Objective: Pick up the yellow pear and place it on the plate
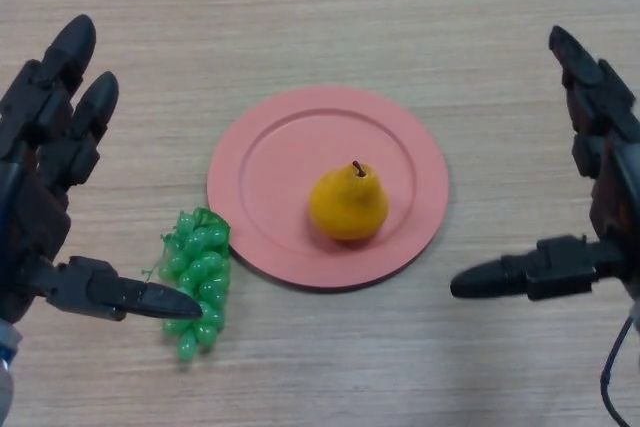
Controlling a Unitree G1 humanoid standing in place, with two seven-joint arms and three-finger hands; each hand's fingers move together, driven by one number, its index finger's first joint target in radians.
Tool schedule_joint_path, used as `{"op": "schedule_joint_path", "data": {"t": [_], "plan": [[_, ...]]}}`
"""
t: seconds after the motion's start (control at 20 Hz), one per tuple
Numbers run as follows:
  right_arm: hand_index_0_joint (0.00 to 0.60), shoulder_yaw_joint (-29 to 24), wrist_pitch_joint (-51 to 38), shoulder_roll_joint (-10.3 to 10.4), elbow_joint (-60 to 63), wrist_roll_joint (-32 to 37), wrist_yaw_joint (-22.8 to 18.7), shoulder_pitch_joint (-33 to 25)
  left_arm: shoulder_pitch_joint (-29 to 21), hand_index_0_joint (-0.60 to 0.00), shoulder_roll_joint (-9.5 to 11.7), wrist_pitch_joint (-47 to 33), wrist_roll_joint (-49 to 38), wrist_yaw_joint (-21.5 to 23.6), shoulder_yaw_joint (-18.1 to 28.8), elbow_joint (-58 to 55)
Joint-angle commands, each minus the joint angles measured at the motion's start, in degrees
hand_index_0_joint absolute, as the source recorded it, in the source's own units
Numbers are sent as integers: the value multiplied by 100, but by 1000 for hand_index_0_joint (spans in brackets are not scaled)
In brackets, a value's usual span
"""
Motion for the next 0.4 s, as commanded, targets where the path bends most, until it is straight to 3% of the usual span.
{"op": "schedule_joint_path", "data": {"t": [0.05, 0.4], "plan": [[0, -135, -849, -95, -564, 232, 108, -1, -212, 0, 244, -601, 149, 80, 219, -273], [0, -55, -871, -109, -660, 282, 424, 82, -242, 0, 229, -840, 274, 222, 189, -269]]}}
